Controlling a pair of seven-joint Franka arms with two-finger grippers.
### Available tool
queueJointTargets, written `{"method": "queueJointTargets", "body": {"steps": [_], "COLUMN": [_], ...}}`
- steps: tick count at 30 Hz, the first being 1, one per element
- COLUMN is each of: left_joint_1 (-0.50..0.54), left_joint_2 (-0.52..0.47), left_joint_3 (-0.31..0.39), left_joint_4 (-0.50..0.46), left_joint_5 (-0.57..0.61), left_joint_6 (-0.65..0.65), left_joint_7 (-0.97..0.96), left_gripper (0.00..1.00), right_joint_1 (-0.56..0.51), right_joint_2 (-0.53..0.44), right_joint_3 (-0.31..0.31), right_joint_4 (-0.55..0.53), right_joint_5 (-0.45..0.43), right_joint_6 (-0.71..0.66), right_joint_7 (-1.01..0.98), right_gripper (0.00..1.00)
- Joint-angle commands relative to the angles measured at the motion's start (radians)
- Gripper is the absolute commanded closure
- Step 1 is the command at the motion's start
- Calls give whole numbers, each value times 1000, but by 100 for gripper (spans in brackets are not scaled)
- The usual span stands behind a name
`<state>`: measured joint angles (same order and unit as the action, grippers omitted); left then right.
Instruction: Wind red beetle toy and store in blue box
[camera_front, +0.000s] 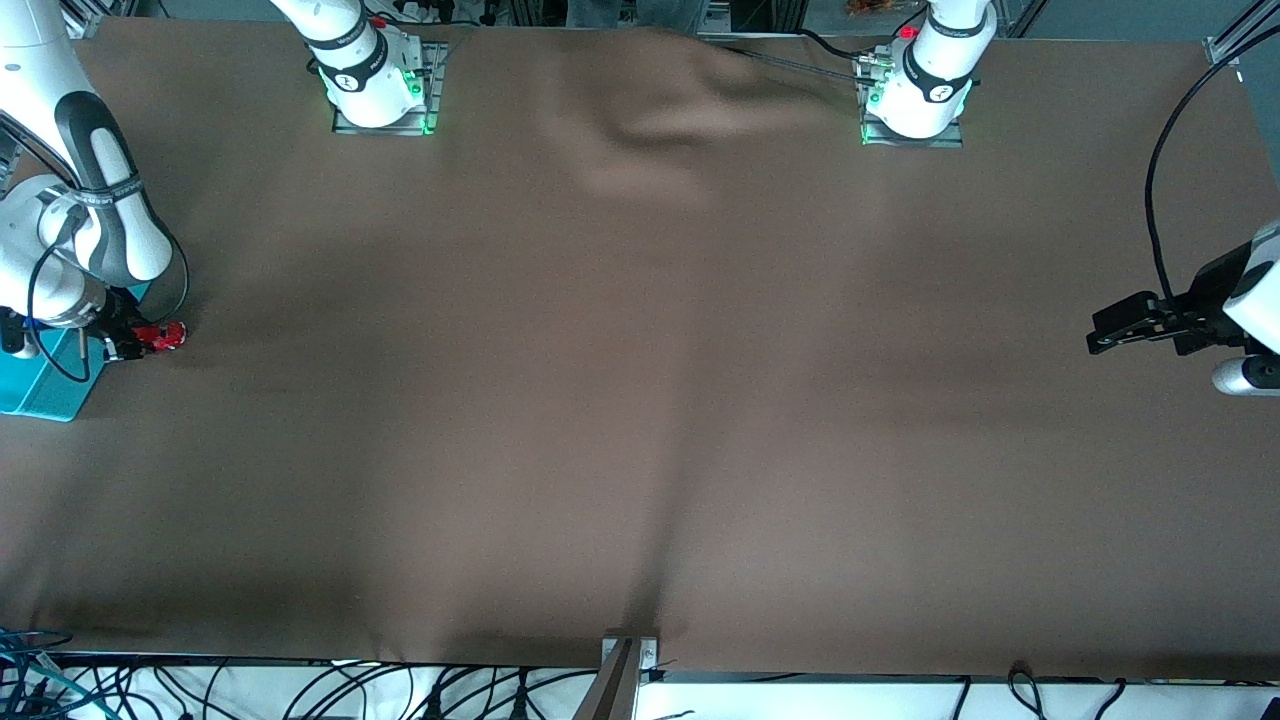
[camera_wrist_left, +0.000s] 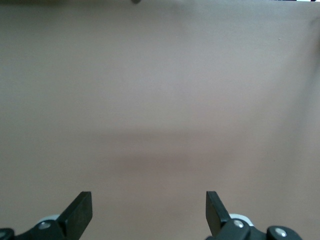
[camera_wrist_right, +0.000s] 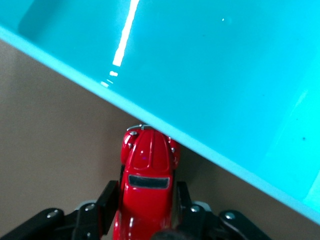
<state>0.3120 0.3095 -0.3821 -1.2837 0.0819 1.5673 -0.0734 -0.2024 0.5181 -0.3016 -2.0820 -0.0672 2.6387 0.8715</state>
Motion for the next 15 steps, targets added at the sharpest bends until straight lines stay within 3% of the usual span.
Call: {"method": "queueJointTargets", "body": {"steps": [1, 15], "left_joint_1": [4, 4], "left_joint_2": [7, 8], "left_joint_3": [-1, -1], "left_joint_4": [20, 20], "left_joint_5": [-10, -10], "left_joint_6": [-10, -10], "left_joint_7": [21, 21], "left_gripper": [0, 0], "right_joint_1": [-9, 3], "right_joint_2": [-20, -115], "right_joint_3": [25, 113], "right_joint_4": [-4, 3], "right_joint_5": [1, -32], "right_joint_6": [3, -164], "right_joint_7": [14, 4], "right_gripper": [100, 100]}}
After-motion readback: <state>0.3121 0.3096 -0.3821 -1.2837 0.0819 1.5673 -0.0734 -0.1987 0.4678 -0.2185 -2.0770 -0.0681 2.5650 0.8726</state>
